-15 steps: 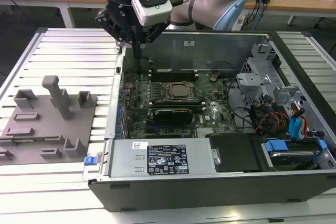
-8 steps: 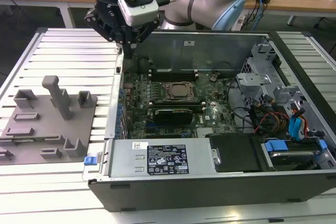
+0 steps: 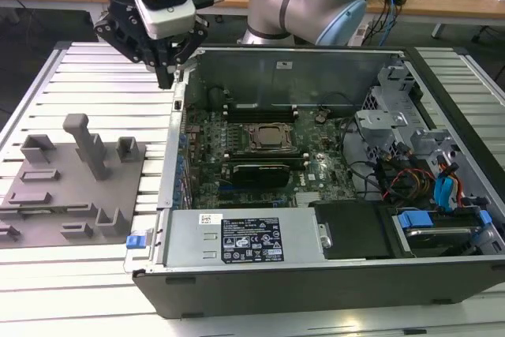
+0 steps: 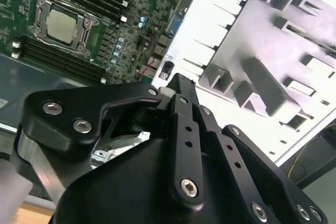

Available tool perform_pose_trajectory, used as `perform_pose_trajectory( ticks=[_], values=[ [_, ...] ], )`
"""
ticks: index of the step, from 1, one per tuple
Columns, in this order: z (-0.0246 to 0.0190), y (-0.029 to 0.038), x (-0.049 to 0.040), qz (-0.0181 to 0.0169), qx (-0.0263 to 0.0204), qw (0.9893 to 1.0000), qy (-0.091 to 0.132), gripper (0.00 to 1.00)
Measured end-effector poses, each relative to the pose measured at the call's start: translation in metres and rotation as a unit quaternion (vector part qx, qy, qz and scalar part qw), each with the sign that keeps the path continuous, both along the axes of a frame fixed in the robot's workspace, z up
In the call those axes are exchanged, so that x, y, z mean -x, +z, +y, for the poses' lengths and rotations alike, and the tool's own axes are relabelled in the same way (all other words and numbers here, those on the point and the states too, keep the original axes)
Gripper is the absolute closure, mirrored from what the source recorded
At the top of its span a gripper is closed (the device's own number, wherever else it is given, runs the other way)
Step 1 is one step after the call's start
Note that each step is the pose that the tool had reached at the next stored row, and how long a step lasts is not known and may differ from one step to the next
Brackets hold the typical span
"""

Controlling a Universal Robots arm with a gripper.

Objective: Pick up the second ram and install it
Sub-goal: 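Reach for the second ram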

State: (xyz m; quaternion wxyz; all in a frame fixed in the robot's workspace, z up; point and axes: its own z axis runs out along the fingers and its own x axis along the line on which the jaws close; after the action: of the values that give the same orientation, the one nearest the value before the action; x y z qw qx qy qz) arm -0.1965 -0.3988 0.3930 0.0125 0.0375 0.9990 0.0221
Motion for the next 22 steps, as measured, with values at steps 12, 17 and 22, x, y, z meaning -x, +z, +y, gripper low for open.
perform_pose_trajectory(
  ticks=[12,17,22],
  values=[
    [0.0,-0.0001,0.0355,0.0,0.0,1.0,0.0,0.89],
    [0.0,-0.0001,0.0427,0.0,0.0,1.0,0.0,0.89],
    [0.0,-0.0002,0.0513,0.0,0.0,1.0,0.0,0.89]
  ],
)
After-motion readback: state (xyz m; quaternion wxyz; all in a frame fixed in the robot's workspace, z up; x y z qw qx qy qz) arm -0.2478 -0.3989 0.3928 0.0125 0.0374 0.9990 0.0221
